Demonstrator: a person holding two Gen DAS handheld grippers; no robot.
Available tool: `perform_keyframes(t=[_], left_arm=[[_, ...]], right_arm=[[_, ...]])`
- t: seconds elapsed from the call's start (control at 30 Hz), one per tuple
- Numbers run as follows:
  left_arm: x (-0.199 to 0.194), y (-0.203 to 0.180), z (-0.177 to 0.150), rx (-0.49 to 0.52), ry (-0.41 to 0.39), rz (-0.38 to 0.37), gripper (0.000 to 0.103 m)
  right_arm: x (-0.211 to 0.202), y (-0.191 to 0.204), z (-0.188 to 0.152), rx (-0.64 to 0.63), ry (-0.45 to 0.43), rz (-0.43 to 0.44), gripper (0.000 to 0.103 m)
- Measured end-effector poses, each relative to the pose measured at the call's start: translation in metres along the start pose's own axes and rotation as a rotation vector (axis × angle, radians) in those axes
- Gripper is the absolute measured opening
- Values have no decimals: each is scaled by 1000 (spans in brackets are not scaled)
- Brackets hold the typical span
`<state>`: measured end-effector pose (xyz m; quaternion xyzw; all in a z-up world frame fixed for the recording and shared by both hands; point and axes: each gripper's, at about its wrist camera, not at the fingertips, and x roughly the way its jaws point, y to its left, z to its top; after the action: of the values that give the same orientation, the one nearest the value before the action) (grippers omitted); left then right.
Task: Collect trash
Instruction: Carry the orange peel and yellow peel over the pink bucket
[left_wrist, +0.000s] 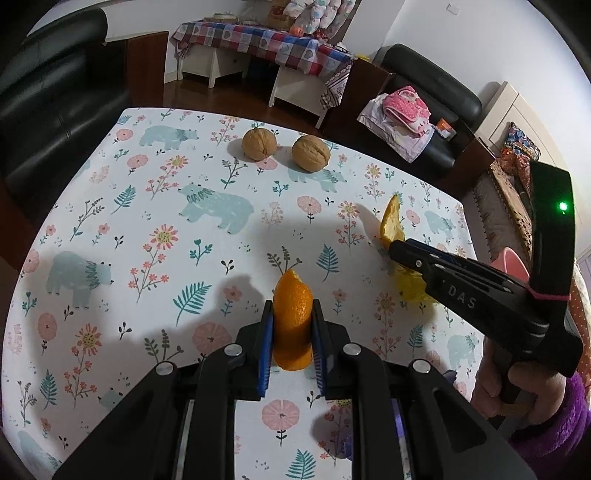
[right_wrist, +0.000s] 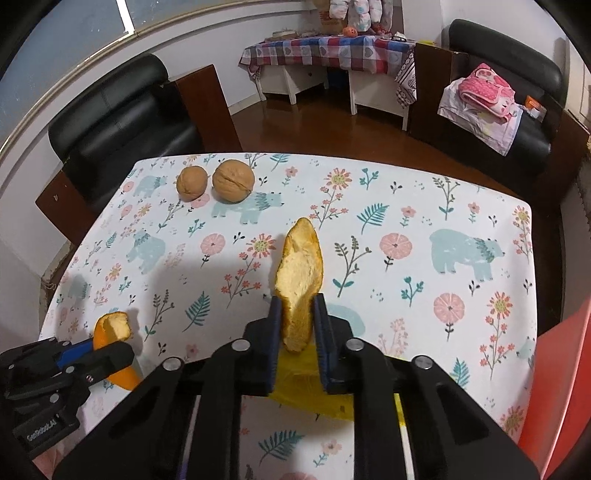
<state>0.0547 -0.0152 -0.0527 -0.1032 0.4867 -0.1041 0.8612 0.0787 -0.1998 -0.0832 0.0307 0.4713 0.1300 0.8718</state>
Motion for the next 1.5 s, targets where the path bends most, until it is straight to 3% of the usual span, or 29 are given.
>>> perform_keyframes(t=[0.33, 0.6, 1.0, 1.5], left_arm=[[-17, -16, 1, 36, -34, -8, 18], [-35, -49, 2, 92, -69, -81, 18], [-49, -119, -3, 243, -89, -176, 18], [-36, -220, -10, 398, -39, -322, 18]], right_arm=[[-52, -11, -12, 67, -89, 24, 15], [-93, -28, -32, 132, -145, 22, 15], [-154, -74, -65, 237, -241, -61, 15], [-188, -138, -107, 392, -290, -193, 15]])
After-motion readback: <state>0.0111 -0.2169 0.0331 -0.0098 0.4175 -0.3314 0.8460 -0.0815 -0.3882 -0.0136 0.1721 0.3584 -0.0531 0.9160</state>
